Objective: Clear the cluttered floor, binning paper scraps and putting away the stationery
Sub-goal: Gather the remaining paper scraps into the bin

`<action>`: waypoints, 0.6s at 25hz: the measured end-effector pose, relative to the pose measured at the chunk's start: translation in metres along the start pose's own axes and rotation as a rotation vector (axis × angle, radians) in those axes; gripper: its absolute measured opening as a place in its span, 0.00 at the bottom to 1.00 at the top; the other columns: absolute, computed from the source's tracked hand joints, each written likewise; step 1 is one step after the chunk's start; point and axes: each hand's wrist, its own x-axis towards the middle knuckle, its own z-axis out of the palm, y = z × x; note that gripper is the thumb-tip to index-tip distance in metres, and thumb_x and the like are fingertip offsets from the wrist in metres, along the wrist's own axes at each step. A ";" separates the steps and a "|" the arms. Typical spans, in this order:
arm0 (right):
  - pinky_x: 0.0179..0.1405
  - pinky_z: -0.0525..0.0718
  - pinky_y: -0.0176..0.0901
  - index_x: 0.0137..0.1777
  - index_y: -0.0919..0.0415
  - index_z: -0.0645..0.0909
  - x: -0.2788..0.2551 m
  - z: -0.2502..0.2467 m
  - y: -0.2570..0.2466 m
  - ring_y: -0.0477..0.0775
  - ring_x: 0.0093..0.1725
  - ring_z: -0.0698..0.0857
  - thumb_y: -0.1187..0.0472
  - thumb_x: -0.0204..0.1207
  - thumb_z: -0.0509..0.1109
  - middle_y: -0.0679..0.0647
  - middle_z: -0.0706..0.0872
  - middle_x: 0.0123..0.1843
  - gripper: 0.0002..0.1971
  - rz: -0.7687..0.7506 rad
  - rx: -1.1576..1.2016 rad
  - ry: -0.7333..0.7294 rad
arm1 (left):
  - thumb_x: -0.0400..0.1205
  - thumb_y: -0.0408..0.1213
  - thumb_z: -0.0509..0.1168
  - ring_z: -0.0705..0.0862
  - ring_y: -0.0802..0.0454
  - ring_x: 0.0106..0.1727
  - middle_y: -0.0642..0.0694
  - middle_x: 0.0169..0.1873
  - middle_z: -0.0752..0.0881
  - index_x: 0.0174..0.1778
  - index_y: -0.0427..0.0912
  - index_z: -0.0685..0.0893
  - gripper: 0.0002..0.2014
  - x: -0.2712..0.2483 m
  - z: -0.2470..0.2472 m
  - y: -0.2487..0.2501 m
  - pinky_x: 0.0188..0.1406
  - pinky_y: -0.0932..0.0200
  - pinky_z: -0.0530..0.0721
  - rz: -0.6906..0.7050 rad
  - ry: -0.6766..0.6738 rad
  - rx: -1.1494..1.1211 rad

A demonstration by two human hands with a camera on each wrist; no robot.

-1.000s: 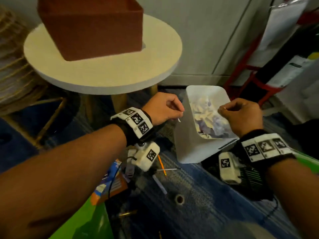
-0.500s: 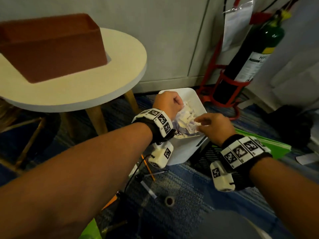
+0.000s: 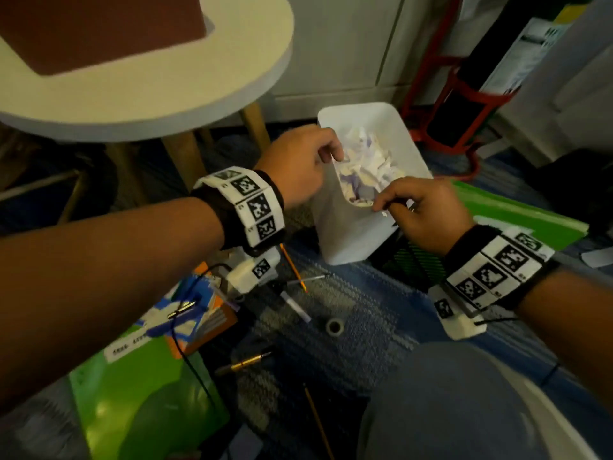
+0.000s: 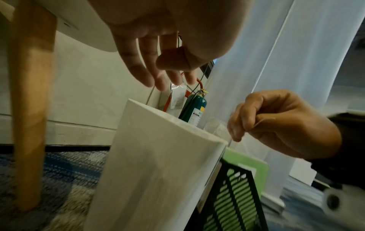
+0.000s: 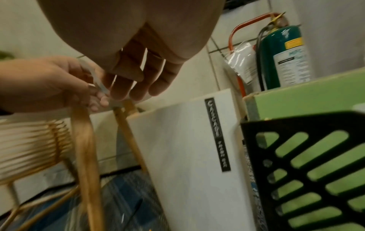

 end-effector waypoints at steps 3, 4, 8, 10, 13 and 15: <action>0.41 0.79 0.34 0.38 0.57 0.87 -0.006 0.032 -0.003 0.46 0.37 0.84 0.72 0.69 0.61 0.48 0.88 0.37 0.14 -0.038 -0.087 -0.287 | 0.69 0.20 0.54 0.81 0.52 0.43 0.52 0.39 0.82 0.44 0.47 0.84 0.21 -0.036 -0.006 -0.024 0.44 0.57 0.79 -0.053 -0.127 0.100; 0.42 0.77 0.36 0.39 0.56 0.87 -0.008 0.048 -0.002 0.49 0.39 0.84 0.70 0.70 0.62 0.49 0.89 0.38 0.13 -0.042 -0.154 -0.443 | 0.69 0.21 0.55 0.81 0.52 0.43 0.53 0.39 0.82 0.45 0.49 0.84 0.20 -0.051 -0.007 -0.034 0.44 0.57 0.79 -0.080 -0.197 0.146; 0.41 0.71 0.43 0.39 0.52 0.82 -0.006 0.114 -0.008 0.58 0.40 0.78 0.66 0.77 0.63 0.53 0.83 0.39 0.10 -0.072 -0.399 -0.989 | 0.73 0.28 0.59 0.81 0.50 0.45 0.53 0.43 0.83 0.48 0.49 0.83 0.14 -0.120 -0.016 -0.084 0.43 0.56 0.78 -0.135 -0.537 0.350; 0.37 0.64 0.43 0.30 0.50 0.70 0.000 0.141 -0.011 0.56 0.37 0.70 0.66 0.77 0.61 0.48 0.72 0.30 0.15 -0.032 -0.423 -1.024 | 0.73 0.33 0.60 0.83 0.46 0.46 0.51 0.43 0.85 0.46 0.51 0.83 0.12 -0.151 -0.023 -0.109 0.45 0.52 0.81 -0.190 -0.622 0.403; 0.39 0.68 0.43 0.33 0.53 0.77 0.008 0.171 0.002 0.58 0.38 0.73 0.64 0.80 0.61 0.50 0.77 0.32 0.13 0.050 -0.474 -1.043 | 0.76 0.31 0.63 0.84 0.44 0.49 0.52 0.43 0.86 0.42 0.54 0.82 0.11 -0.184 -0.017 -0.137 0.47 0.54 0.80 -0.311 -0.660 0.338; 0.47 0.77 0.42 0.48 0.57 0.87 0.013 0.186 0.016 0.62 0.47 0.82 0.61 0.79 0.64 0.56 0.87 0.47 0.09 0.095 -0.541 -1.071 | 0.80 0.33 0.63 0.84 0.46 0.50 0.51 0.44 0.86 0.44 0.54 0.83 0.10 -0.203 -0.002 -0.149 0.45 0.61 0.75 -0.294 -0.713 0.295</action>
